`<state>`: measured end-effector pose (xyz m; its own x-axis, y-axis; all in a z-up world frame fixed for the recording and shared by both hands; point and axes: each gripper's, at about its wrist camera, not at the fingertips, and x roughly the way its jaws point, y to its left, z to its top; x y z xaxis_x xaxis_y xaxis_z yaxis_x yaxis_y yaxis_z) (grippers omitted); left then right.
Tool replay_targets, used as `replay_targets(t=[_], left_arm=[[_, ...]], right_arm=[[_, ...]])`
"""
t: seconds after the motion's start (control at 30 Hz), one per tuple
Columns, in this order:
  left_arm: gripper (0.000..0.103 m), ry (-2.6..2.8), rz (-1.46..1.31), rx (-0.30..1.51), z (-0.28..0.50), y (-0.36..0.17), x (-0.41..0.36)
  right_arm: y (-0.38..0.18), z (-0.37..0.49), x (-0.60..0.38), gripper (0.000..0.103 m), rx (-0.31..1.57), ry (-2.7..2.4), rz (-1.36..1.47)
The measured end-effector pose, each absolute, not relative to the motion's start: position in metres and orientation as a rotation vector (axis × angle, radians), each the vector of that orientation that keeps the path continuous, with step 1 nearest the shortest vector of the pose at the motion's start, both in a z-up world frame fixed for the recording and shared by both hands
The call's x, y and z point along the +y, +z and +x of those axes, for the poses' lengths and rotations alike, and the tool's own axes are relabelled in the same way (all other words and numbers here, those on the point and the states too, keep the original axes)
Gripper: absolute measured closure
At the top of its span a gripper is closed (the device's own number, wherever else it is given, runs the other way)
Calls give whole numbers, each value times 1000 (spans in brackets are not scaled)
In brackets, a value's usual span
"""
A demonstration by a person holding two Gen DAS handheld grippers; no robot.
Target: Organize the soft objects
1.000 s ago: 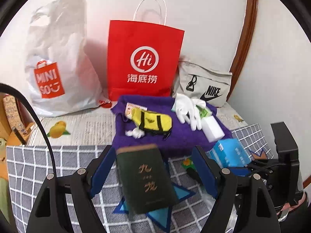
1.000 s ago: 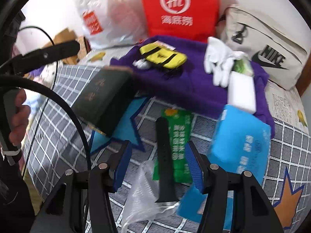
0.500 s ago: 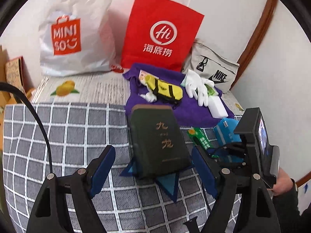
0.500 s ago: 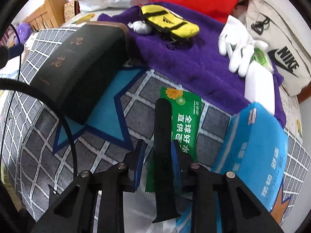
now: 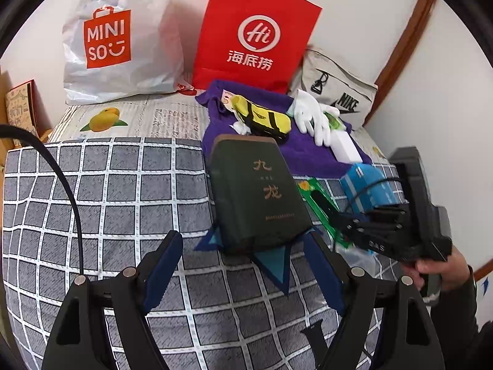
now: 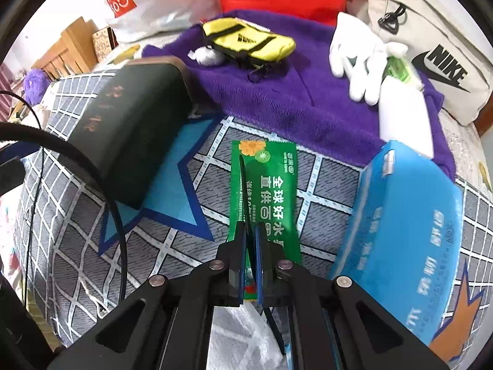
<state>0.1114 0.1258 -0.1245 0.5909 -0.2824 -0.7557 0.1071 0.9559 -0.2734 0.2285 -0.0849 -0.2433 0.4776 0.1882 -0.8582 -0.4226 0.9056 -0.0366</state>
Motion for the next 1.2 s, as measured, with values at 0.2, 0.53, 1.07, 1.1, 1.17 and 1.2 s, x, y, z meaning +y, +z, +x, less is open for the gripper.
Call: replay_targets(t=[0.2,0.53,1.07,1.1,1.17,1.2], left_arm=[[23,-246,-184,916,100,-126,122],[23,-281,-99,1011,68,-136,87],[23,-260,93,1124,15,-186,4],[23,-234,124,1127,15,-190,2],[22,-180,174,1132,14,-195,4],[21,-187,155,1127,11,-195,11]], right_arm=[[-239,228,-82,100,981,396,-268],[-195,194,-98,100,853,422,-163],[-168,120,-136,100,714,408,-101],[-168,117,-138,100,711,407,-94],[-170,109,-142,100,710,405,-86],[-171,106,-143,100,708,403,-87]])
